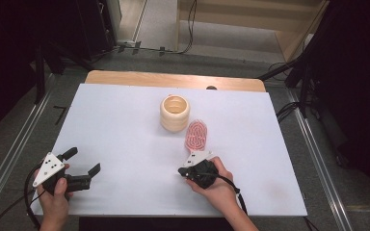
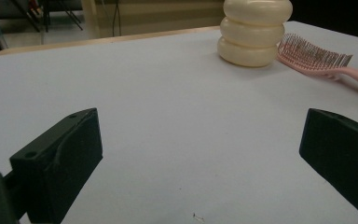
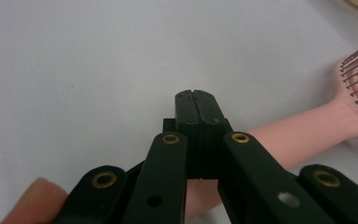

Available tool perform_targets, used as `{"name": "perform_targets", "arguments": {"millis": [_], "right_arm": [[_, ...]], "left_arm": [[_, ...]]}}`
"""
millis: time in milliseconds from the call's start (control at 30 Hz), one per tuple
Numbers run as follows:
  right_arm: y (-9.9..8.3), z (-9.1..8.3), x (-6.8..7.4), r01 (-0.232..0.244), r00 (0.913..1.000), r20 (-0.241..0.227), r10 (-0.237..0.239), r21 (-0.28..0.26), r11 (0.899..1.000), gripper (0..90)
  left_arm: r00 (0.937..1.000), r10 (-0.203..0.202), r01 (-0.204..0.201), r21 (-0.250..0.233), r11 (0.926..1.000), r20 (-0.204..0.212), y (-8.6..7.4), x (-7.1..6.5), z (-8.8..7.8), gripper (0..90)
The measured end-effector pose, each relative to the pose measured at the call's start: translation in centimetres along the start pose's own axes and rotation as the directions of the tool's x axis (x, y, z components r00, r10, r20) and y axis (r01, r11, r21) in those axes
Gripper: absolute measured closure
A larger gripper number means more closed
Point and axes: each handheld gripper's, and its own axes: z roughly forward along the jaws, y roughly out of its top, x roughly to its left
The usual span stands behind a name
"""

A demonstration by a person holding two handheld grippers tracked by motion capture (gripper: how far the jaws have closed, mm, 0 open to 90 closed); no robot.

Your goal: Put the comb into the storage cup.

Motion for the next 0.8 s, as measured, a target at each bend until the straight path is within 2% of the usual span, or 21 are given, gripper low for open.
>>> {"name": "perform_targets", "arguments": {"millis": [200, 433, 600, 700, 733, 767, 800], "right_arm": [[-0.6, -0.7, -0.5, -0.006, 0.9998, 0.018, 0.006, 0.027, 1.0, 88.1], [-2.4, -2.2, -1.8, -0.053, 0.9979, 0.04, 0.051, 0.049, 0.997, 88.0], [-3.8, -3.4, -3.1, -0.09, 0.9937, 0.073, 0.085, 0.066, 0.994, 87.8], [-4.9, -4.2, -4.4, -0.123, 0.9881, 0.102, 0.115, 0.073, 0.99, 87.0], [-4.9, -4.2, -4.4, -0.123, 0.9881, 0.102, 0.115, 0.073, 0.99, 87.0], [-5.4, -4.7, -5.0, -0.141, 0.9843, 0.119, 0.131, 0.076, 0.987, 86.5], [-5.4, -4.7, -5.0, -0.141, 0.9843, 0.119, 0.131, 0.076, 0.987, 86.5]], "left_arm": [[1.0, 0.0, 0.0, 0.0, 1.0, 0.003, 0.0, 0.0, 0.0, 0.0], [1.0, -0.001, 0.001, 0.001, 1.0, 0.006, 0.0, 0.0, 0.0, 0.0], [1.0, 0.001, -0.001, 0.004, 1.0, 0.004, 0.0, 0.0, 0.0, 0.0], [1.0, 0.002, -0.002, 0.007, 1.0, 0.004, 0.0, 0.0, 0.0, 0.0], [1.0, 0.002, -0.002, 0.008, 1.0, 0.003, 0.0, 0.0, 0.0, 0.0], [1.0, 0.002, -0.002, 0.008, 1.0, 0.001, 0.0, 0.0, 0.0, 0.0], [1.0, 0.003, -0.003, 0.008, 1.0, 0.001, 0.0, 0.0, 0.0, 0.0]]}}
